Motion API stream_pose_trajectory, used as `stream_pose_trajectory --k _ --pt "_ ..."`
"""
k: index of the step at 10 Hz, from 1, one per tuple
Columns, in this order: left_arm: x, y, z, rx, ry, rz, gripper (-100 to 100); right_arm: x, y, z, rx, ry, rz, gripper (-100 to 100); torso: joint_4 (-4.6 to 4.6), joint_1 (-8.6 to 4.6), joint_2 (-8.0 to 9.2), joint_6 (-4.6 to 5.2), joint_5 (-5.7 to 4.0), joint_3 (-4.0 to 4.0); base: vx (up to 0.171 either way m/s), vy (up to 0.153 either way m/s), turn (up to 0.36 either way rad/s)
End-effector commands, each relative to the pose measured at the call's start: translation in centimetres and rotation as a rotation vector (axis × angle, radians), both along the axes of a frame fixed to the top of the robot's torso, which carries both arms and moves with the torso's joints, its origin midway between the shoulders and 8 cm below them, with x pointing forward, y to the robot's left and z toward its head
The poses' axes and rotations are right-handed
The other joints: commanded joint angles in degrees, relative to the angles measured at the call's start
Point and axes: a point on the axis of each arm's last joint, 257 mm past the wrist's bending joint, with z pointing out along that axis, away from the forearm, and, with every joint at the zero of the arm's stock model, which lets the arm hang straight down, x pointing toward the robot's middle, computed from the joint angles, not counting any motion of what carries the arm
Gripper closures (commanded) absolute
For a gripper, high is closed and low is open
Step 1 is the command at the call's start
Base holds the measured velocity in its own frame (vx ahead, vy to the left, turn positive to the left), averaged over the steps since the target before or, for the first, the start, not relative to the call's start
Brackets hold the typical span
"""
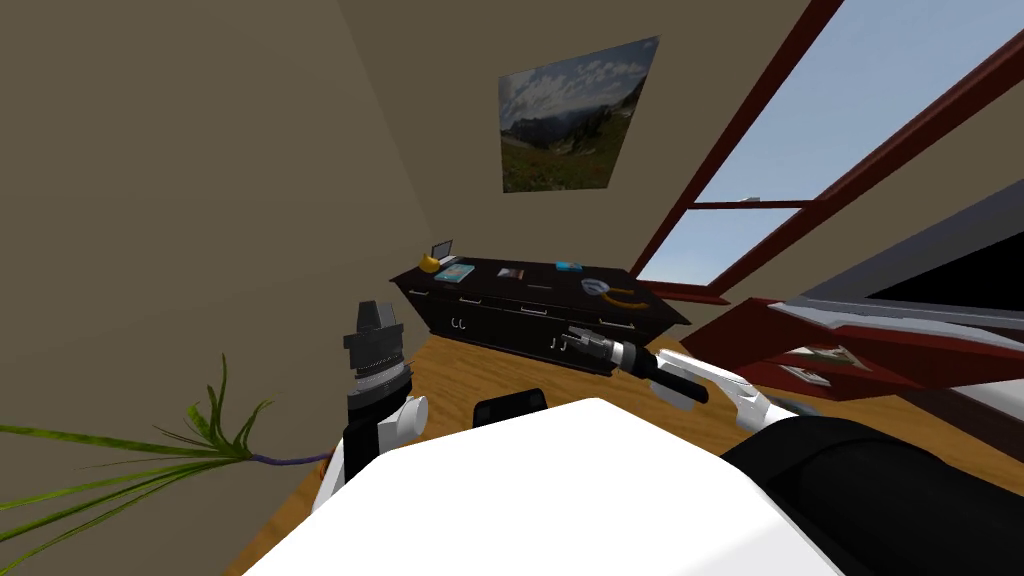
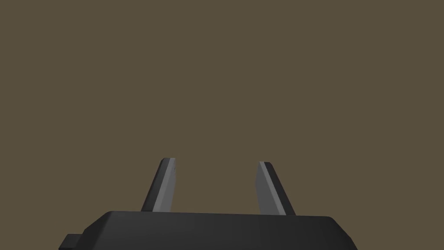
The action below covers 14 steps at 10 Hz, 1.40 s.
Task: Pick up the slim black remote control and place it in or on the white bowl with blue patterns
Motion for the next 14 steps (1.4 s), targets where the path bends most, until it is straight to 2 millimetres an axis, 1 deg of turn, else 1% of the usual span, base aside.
stream_pose_trajectory --k 1,2,3,4,5,6,7,8,10,11,12,13,14 --pt "0.0 0.0 0.0 0.000 0.000 0.000 0 -0.1 -0.3 -0.3 -0.024 0.010 0.015 -100 0.00 0.00 0.00 0.00 0.00 0.00 -0.006 -0.011 -0.026" --pt "0.0 0.0 0.0 0.000 0.000 0.000 0 -0.8 -1.6 -1.9 -0.072 0.053 0.025 -100 0.00 0.06 -0.01 0.01 0.01 0.00 -0.005 -0.009 0.238" --pt "0.0 0.0 0.0 0.000 0.000 0.000 0 -0.9 -1.8 -2.0 -0.093 0.059 0.040 -100 -0.01 0.06 -0.04 -0.06 0.01 -0.02 0.001 -0.020 0.152" --pt "0.0 0.0 0.0 0.000 0.000 0.000 0 -1.7 -3.2 -3.5 -0.134 0.101 0.045 -100 -0.01 0.05 -0.06 -0.01 0.01 -0.03 0.010 -0.018 0.253" --pt "0.0 0.0 0.0 0.000 0.000 0.000 0 -1.7 -3.5 -3.4 -0.162 0.107 0.063 -100 -0.02 0.04 -0.10 -0.05 0.01 -0.06 0.010 -0.019 0.117" --pt "0.0 0.0 0.0 0.000 0.000 0.000 0 -2.5 -5.0 -4.8 -0.200 0.149 0.066 -100 -0.02 0.04 -0.11 0.00 0.01 -0.06 0.018 -0.010 0.257" --pt "0.0 0.0 0.0 0.000 0.000 0.000 0 -2.5 -5.3 -4.8 -0.227 0.155 0.083 -100 -0.03 0.06 -0.14 -0.05 0.01 -0.08 0.018 -0.011 0.147" --pt "0.0 0.0 0.0 0.000 0.000 0.000 0 -3.4 -7.0 -6.0 -0.267 0.197 0.085 -100 -0.03 0.08 -0.14 0.00 0.02 -0.08 0.027 -0.001 0.237" --pt "0.0 0.0 0.0 0.000 0.000 0.000 0 -3.4 -7.4 -5.9 -0.297 0.203 0.104 -100 -0.04 0.11 -0.18 0.01 0.02 -0.11 0.021 -0.002 0.058" --pt "0.0 0.0 0.0 0.000 0.000 0.000 0 -4.2 -9.3 -7.0 -0.346 0.247 0.109 -100 -0.03 0.13 -0.13 0.03 0.02 -0.08 0.032 0.011 0.265" --pt "0.0 0.0 0.0 0.000 0.000 0.000 0 -4.2 -9.5 -6.8 -0.364 0.251 0.120 -100 -0.04 0.16 -0.19 -0.05 0.04 -0.11 0.034 -0.001 0.155" --pt "0.0 0.0 0.0 0.000 0.000 0.000 0 -5.0 -11.6 -7.8 -0.409 0.294 0.120 -100 -0.05 0.14 -0.21 0.01 0.03 -0.12 0.052 0.004 0.248" --pt "0.0 0.0 0.0 0.000 0.000 0.000 0 -4.9 -11.9 -7.6 -0.430 0.298 0.133 -100 -0.06 0.14 -0.27 -0.03 0.03 -0.16 0.048 0.000 0.138"
